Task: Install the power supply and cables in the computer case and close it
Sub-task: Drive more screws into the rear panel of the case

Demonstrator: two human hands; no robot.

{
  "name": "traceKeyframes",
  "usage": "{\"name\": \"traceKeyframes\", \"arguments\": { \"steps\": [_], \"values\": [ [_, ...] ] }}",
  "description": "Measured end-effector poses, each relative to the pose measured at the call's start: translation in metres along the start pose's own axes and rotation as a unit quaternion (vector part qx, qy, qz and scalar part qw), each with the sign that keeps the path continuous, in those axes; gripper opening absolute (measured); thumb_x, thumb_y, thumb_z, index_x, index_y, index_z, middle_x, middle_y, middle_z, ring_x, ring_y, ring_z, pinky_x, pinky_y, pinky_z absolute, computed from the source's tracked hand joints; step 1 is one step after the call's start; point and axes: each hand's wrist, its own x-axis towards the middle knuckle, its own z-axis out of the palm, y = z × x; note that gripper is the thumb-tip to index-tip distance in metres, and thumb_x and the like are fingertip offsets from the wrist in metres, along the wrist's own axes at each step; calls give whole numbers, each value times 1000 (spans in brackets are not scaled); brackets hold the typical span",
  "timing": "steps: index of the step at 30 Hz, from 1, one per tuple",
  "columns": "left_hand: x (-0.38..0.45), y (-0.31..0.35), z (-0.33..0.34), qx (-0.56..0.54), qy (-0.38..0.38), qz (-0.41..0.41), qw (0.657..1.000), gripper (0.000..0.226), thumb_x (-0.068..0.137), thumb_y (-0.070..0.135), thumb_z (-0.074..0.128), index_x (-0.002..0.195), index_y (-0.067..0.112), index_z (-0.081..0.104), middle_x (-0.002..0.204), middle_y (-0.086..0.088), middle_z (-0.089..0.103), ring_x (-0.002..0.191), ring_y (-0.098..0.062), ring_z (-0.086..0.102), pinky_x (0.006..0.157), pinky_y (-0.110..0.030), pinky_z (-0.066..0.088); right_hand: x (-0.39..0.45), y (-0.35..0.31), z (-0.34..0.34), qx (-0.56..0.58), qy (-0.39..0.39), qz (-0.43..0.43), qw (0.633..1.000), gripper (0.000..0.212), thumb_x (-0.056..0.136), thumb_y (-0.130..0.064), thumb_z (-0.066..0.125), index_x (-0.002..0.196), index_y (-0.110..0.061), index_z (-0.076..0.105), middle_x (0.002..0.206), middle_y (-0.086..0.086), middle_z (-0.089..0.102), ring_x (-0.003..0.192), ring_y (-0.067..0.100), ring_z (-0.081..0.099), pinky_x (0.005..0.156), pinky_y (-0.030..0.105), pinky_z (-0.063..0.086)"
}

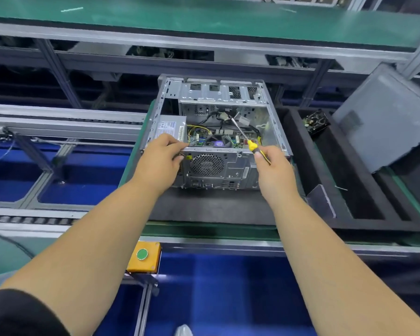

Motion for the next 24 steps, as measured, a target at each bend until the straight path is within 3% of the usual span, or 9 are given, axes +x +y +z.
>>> {"name": "traceKeyframes", "arguments": {
  "steps": [2, 6, 9, 11, 15, 19, 24],
  "values": [
    [-2, 1, -1, 2, -13, -5, 1000, 39, 91, 5, 60, 129, 12, 62, 120, -3, 54, 112, -24, 51, 99, -28, 39, -14, 6, 0, 28, 17, -4, 999, 21, 101, -34, 46, 116, -27, 60, 105, -11, 60, 92, 9, 54, 75, 30, 40],
    [-15, 5, -2, 14, -58, -7, 998, 58, 90, 3, 61, 144, 14, 44, 137, -1, 43, 128, -23, 39, 108, -33, 35, -47, 20, 4, 23, 38, -26, 999, 11, 99, -34, 45, 93, -30, 54, 90, -13, 54, 82, -2, 49, 66, 25, 38],
    [-34, 10, 4, 11, -75, -22, 997, 72, 90, 13, 63, 152, 16, 27, 156, 0, 22, 145, -19, 15, 118, -27, 18, -66, 32, 15, 36, 14, -5, 999, 13, 100, -32, 45, 90, -28, 52, 85, -10, 54, 75, 7, 49, 63, 29, 38],
    [-48, 16, 9, -22, -40, -44, 998, 69, 91, 16, 62, 152, 18, 29, 159, 3, 17, 147, -13, 10, 114, -17, 8, -77, 40, 23, 61, -7, 39, 997, 15, 100, -34, 44, 89, -27, 52, 77, -6, 52, 66, 17, 45, 61, 31, 37],
    [-71, 23, 26, -89, -5, -57, 994, 49, 90, 16, 60, 138, 18, 50, 141, -1, 43, 131, -13, 37, 110, -31, 35, -95, 51, 39, 75, -5, 105, 992, 15, 99, -36, 44, 91, -28, 54, 79, -16, 63, 56, 5, 45, 58, 29, 37],
    [-76, 25, 41, -125, -37, -93, 987, 35, 91, 17, 59, 125, 23, 58, 118, 4, 51, 99, -6, 48, 93, -20, 38, -108, 59, 51, 72, 2, 134, 988, 17, 99, -37, 43, 90, -28, 55, 74, -25, 62, 52, -2, 46, 52, 27, 36],
    [-33, 37, 17, -74, 54, 60, 994, 17, 90, 21, 55, 106, 16, 60, 103, 3, 54, 97, -13, 49, 90, -25, 40, -117, 66, 59, 87, 17, 171, 981, 15, 100, -36, 44, 92, -29, 55, 79, -26, 65, 60, -8, 50, 55, 26, 36]
  ]
}}
